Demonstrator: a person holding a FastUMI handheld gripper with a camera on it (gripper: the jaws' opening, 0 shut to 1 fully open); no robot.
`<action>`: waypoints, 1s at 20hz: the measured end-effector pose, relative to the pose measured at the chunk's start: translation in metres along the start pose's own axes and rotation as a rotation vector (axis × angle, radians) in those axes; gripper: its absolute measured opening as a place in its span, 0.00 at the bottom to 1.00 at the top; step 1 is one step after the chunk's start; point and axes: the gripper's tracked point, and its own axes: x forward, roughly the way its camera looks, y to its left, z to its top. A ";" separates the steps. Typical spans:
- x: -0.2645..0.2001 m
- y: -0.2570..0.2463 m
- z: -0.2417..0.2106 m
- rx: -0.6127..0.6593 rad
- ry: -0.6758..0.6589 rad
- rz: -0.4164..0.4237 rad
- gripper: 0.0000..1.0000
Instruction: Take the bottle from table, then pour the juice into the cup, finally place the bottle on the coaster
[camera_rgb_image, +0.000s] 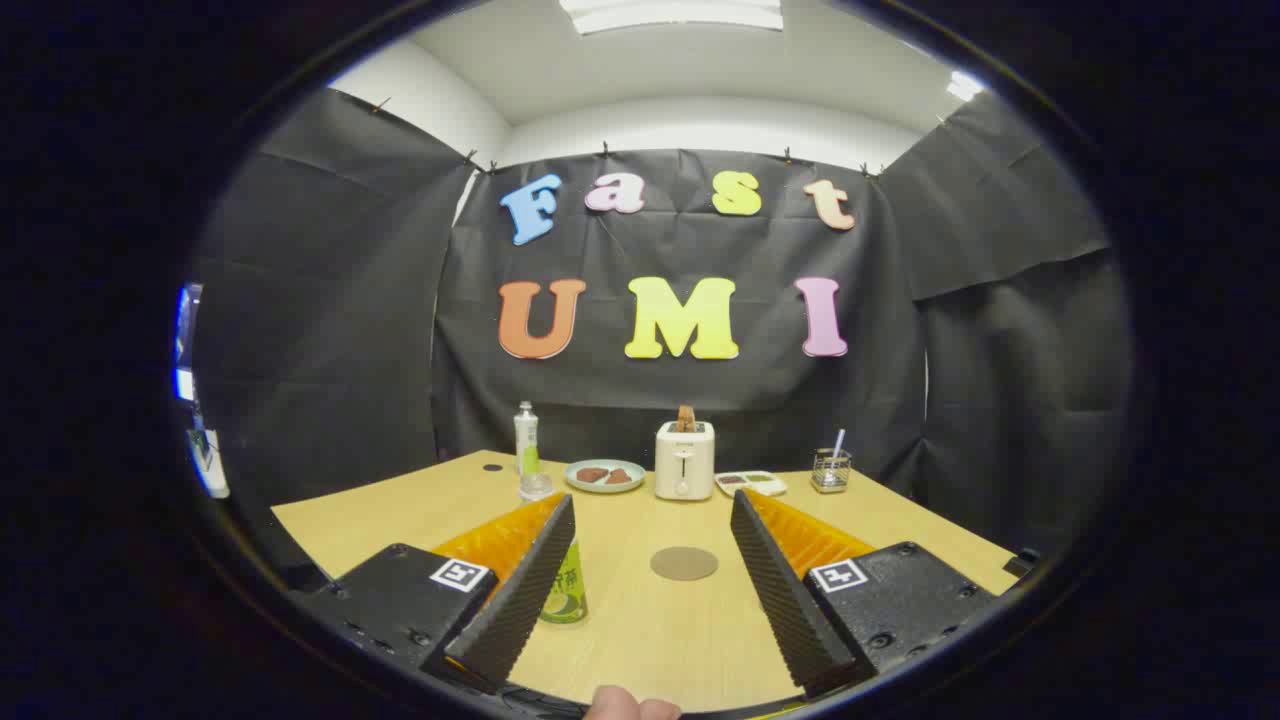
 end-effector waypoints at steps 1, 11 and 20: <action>0.000 0.000 0.001 0.002 -0.001 0.001 1.00; -0.002 0.009 0.002 -0.008 -0.015 0.014 1.00; -0.005 0.013 0.004 0.005 -0.030 0.019 1.00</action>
